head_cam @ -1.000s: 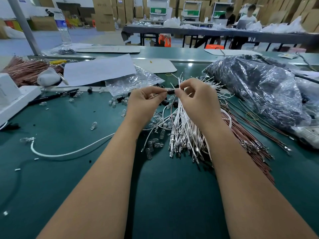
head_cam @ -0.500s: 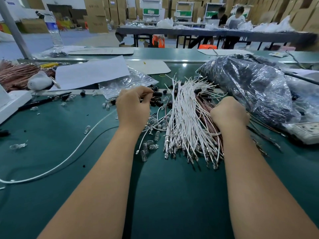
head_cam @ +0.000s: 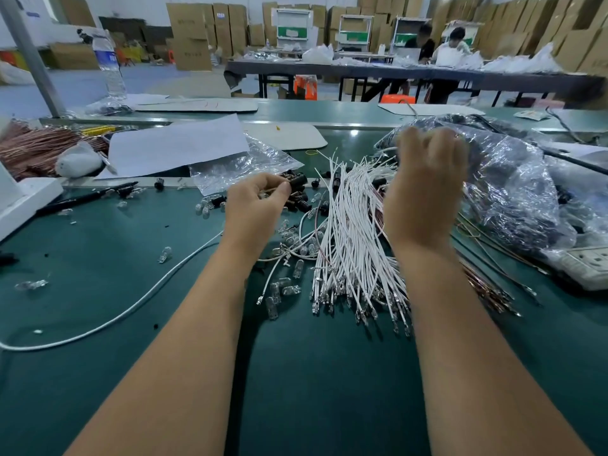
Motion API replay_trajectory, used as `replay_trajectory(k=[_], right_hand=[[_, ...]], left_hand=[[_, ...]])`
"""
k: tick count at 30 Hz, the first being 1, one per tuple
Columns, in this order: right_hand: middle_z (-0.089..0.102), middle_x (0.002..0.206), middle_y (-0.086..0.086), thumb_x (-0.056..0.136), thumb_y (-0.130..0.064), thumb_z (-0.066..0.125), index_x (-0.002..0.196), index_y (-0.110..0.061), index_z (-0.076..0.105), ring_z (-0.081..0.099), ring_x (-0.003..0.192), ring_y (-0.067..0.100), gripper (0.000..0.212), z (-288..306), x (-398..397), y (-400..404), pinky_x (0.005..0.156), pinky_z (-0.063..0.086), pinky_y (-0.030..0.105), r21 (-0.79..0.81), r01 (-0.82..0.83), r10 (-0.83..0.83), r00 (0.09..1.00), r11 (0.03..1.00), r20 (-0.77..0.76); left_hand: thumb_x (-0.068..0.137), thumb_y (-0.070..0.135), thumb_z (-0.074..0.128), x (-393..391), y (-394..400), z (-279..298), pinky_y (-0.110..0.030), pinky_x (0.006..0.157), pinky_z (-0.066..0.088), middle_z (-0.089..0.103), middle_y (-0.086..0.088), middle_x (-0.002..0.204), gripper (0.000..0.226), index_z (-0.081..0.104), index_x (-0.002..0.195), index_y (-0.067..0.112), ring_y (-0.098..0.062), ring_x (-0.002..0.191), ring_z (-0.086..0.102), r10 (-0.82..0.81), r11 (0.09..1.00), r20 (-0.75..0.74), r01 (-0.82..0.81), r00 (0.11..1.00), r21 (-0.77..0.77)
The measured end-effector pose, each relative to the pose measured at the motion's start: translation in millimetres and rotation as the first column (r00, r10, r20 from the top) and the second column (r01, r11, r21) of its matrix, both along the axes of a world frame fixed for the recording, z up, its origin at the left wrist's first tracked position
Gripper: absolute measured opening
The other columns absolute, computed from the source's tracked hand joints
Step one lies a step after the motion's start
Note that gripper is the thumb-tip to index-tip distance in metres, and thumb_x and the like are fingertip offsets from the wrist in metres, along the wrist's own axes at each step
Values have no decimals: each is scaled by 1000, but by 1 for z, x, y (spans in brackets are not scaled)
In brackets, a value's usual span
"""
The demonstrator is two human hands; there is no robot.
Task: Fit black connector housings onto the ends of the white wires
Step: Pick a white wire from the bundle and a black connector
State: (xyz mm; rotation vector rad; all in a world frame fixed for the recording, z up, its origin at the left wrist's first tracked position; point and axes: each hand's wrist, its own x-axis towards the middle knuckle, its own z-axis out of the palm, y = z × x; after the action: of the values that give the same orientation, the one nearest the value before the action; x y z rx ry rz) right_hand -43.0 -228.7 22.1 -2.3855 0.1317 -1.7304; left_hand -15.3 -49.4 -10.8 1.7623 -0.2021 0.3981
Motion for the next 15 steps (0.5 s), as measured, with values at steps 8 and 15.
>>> replay_trajectory(k=[8, 15], right_hand=[[52, 74, -8, 98, -8, 51, 101, -8, 58, 42, 59, -1, 8, -17, 7, 28, 50, 32, 12, 404, -435, 551, 801, 805, -234], [65, 96, -1, 100, -4, 41, 115, -13, 57, 64, 79, 20, 24, -16, 5, 34, 69, 53, 26, 701, -473, 815, 510, 533, -275]], left_hand=[[95, 14, 56, 2, 3, 3, 0, 59, 39, 63, 4, 74, 17, 65, 81, 19, 8, 60, 54, -109, 972, -33, 100, 993, -213], [97, 12, 55, -3, -9, 3, -14, 65, 45, 65, 2, 79, 12, 63, 88, 16, -1, 65, 57, -60, 982, 57, 69, 997, -174]])
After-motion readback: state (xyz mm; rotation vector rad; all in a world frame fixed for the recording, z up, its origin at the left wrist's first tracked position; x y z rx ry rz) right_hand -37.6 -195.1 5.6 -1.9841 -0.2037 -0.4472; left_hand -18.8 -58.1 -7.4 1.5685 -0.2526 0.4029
